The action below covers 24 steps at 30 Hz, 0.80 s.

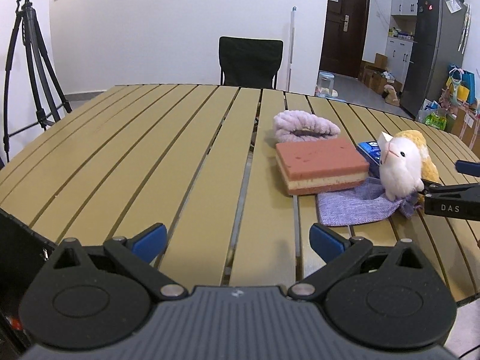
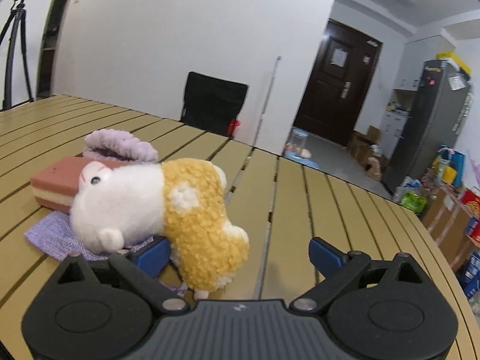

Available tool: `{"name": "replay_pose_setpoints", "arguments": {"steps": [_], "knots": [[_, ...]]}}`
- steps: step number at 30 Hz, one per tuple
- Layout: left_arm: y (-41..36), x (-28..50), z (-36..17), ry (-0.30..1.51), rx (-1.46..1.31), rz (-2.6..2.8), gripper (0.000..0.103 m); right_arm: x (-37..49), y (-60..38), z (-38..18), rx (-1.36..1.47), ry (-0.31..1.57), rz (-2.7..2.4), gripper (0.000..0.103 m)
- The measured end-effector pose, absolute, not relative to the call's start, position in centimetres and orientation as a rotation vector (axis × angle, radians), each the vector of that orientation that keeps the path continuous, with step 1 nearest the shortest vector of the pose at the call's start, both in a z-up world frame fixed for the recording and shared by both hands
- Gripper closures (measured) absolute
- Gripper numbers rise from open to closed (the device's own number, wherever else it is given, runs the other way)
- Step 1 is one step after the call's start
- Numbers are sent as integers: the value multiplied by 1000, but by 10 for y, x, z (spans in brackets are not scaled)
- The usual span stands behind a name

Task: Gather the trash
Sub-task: 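Grasp the white and yellow plush sheep with the right tool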

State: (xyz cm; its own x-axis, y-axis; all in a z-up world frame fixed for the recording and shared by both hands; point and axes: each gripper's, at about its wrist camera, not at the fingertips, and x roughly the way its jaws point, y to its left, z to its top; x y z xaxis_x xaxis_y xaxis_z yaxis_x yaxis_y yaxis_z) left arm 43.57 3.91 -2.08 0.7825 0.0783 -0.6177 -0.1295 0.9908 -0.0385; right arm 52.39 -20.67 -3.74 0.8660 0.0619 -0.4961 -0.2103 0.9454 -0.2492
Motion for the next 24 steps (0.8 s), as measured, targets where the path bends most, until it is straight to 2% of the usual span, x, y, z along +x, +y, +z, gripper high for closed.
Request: {"name": "replay_pose_setpoints", "arguments": {"steps": [5, 8, 12, 24], "knots": [[44, 440, -24, 687, -99, 116, 0, 541, -200, -37, -317, 529, 235, 10], [45, 439, -25, 691, -104, 118, 0, 548, -193, -38, -349, 540, 285, 19], [43, 436, -23, 691, -109, 117, 0, 556, -189, -39, -309, 568, 338, 42], [43, 437, -12, 684, -141, 94, 0, 549, -192, -37, -206, 572, 326, 53]]}}
